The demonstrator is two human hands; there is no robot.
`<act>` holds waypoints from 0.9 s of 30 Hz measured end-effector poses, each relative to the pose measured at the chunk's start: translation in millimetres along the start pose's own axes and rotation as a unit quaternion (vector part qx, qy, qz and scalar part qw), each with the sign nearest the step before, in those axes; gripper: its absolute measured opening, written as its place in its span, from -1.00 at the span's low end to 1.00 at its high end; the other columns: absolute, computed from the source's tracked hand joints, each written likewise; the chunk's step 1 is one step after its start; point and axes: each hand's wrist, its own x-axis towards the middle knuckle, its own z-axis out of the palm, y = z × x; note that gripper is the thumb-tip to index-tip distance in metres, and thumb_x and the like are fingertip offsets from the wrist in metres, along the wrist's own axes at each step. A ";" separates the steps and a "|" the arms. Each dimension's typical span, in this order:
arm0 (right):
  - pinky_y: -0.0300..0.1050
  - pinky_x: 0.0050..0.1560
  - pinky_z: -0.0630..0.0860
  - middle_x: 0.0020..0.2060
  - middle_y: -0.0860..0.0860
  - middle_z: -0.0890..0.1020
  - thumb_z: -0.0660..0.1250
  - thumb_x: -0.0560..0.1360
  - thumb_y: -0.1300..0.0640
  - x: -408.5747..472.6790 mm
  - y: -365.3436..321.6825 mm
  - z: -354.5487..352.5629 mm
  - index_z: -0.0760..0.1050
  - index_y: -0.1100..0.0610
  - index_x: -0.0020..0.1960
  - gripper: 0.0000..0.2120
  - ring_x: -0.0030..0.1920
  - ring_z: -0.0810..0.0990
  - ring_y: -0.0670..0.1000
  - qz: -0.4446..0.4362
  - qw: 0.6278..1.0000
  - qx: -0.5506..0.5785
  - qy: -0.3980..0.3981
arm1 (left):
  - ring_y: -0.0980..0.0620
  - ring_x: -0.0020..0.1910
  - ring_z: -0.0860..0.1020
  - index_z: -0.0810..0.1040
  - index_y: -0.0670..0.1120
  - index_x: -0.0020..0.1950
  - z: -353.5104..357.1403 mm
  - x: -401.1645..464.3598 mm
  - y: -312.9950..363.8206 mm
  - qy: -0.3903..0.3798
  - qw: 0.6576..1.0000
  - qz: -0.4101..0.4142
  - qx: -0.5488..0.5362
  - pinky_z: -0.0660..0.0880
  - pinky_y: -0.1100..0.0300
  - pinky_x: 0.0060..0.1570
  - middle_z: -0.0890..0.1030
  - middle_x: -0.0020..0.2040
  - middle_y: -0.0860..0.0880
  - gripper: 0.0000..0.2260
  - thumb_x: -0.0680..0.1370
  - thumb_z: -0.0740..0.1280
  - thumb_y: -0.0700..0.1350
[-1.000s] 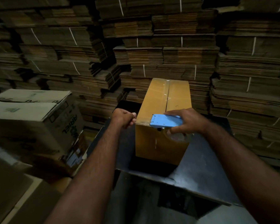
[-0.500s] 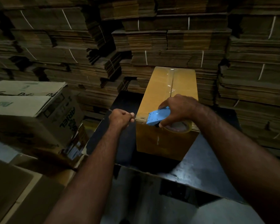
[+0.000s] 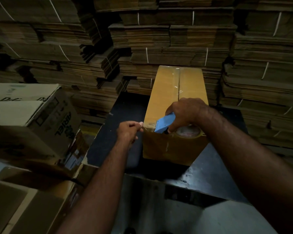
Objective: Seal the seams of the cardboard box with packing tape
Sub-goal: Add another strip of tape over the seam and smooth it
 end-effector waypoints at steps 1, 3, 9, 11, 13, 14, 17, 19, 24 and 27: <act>0.07 0.06 0.50 0.17 -0.06 0.57 0.45 0.25 -0.40 -0.5 -1.1 -0.8 0.43 -0.17 0.37 -0.25 0.15 0.51 0.02 0.002 1.000 -0.001 -0.003 | 0.06 -0.51 0.44 0.69 -0.07 -0.14 -1.8 0.3 -0.2 -0.003 1.000 0.000 0.006 0.31 0.29 -0.54 0.70 -0.25 -0.01 -0.86 0.54 0.44 -0.03; 0.08 0.06 0.50 0.18 -0.05 0.57 0.45 0.25 -0.40 -1.0 -3.9 -2.1 0.43 -0.17 0.37 -0.25 0.15 0.51 0.03 0.010 1.000 -0.001 -0.009 | 0.06 -0.50 0.46 0.69 -0.09 -0.11 -4.8 -0.1 1.0 -0.010 1.000 0.010 0.010 0.32 0.30 -0.52 0.71 -0.25 0.00 -0.85 0.54 0.44 -0.02; 0.05 0.03 0.49 0.17 -0.08 0.58 0.43 0.26 -0.41 -2.1 -8.8 -3.1 0.44 -0.20 0.36 -0.28 0.13 0.51 0.00 0.027 0.999 -0.014 -0.022 | 0.14 -0.38 0.50 0.67 -0.09 -0.11 -3.6 2.2 4.2 -0.009 0.997 0.042 0.067 0.33 0.27 -0.40 0.69 -0.25 0.00 -0.84 0.57 0.40 -0.03; 0.06 0.04 0.50 0.17 -0.09 0.58 0.42 0.25 -0.41 -2.1 -9.5 -2.0 0.43 -0.21 0.36 -0.28 0.12 0.52 0.01 0.031 0.999 -0.019 -0.019 | 0.13 -0.27 0.58 0.67 -0.08 -0.08 -2.2 4.4 3.0 -0.012 0.994 0.062 0.086 0.47 0.21 -0.28 0.68 -0.26 0.02 -0.84 0.58 0.40 -0.02; 0.07 0.05 0.51 0.16 -0.09 0.59 0.42 0.25 -0.42 -1.5 -10.5 -0.5 0.42 -0.22 0.36 -0.27 0.11 0.53 0.01 0.034 0.999 -0.025 -0.012 | 0.10 -0.06 0.63 0.66 -0.05 0.10 -6.3 5.2 1.7 -0.013 0.991 0.078 0.112 0.54 0.12 0.05 0.70 -0.20 0.03 -0.79 0.56 0.42 0.04; 0.08 0.06 0.51 0.16 -0.09 0.59 0.41 0.25 -0.42 -1.3 -11.3 0.2 0.42 -0.22 0.37 -0.27 0.11 0.54 0.01 0.035 0.999 -0.028 -0.010 | 0.05 0.07 0.62 0.60 0.00 0.25 -10.3 7.1 -0.9 -0.013 0.987 0.073 0.140 0.51 0.07 0.16 0.72 -0.11 0.01 -0.66 0.52 0.44 0.08; 0.07 0.05 0.52 0.15 -0.09 0.60 0.41 0.26 -0.42 -1.9 -13.6 1.3 0.41 -0.22 0.37 -0.27 0.11 0.54 0.01 0.040 0.999 -0.035 -0.008 | -0.04 0.15 0.60 0.44 0.09 0.44 -23.4 9.9 -22.8 0.001 0.971 0.031 0.236 0.48 0.05 0.18 0.71 0.01 -0.05 -0.40 0.43 0.49 0.16; 0.04 0.03 0.50 0.14 -0.09 0.59 0.41 0.27 -0.40 -1.8 -13.4 2.4 0.41 -0.22 0.37 -0.29 0.10 0.54 0.01 0.044 0.998 -0.042 -0.003 | -0.08 0.12 0.61 0.51 0.00 0.39 -26.8 -0.9 -26.5 0.053 0.973 0.065 0.216 0.48 0.14 0.04 0.68 0.10 -0.11 -0.57 0.53 0.41 -0.02; 0.04 0.02 0.52 0.07 -0.11 0.61 0.41 0.24 -0.41 0.6 -13.1 2.3 0.46 -0.23 0.32 -0.31 -0.03 0.49 -0.03 0.045 0.999 -0.032 0.003 | 0.04 0.28 0.54 0.35 -0.08 0.54 -6.0 -40.5 -12.5 -0.005 0.962 0.249 0.116 0.43 0.31 0.22 0.57 0.33 -0.05 -0.38 0.47 0.30 -0.33; 0.04 0.02 0.53 0.07 -0.11 0.61 0.42 0.25 -0.39 3.8 -12.6 4.1 0.46 -0.24 0.32 -0.33 -0.07 0.44 -0.06 0.053 0.998 -0.030 0.000 | -0.02 -0.01 0.59 0.04 0.03 0.64 9.5 -52.1 -23.0 -0.061 0.947 0.234 0.211 0.54 0.23 -0.08 0.54 0.33 -0.09 -0.19 0.45 0.32 -0.23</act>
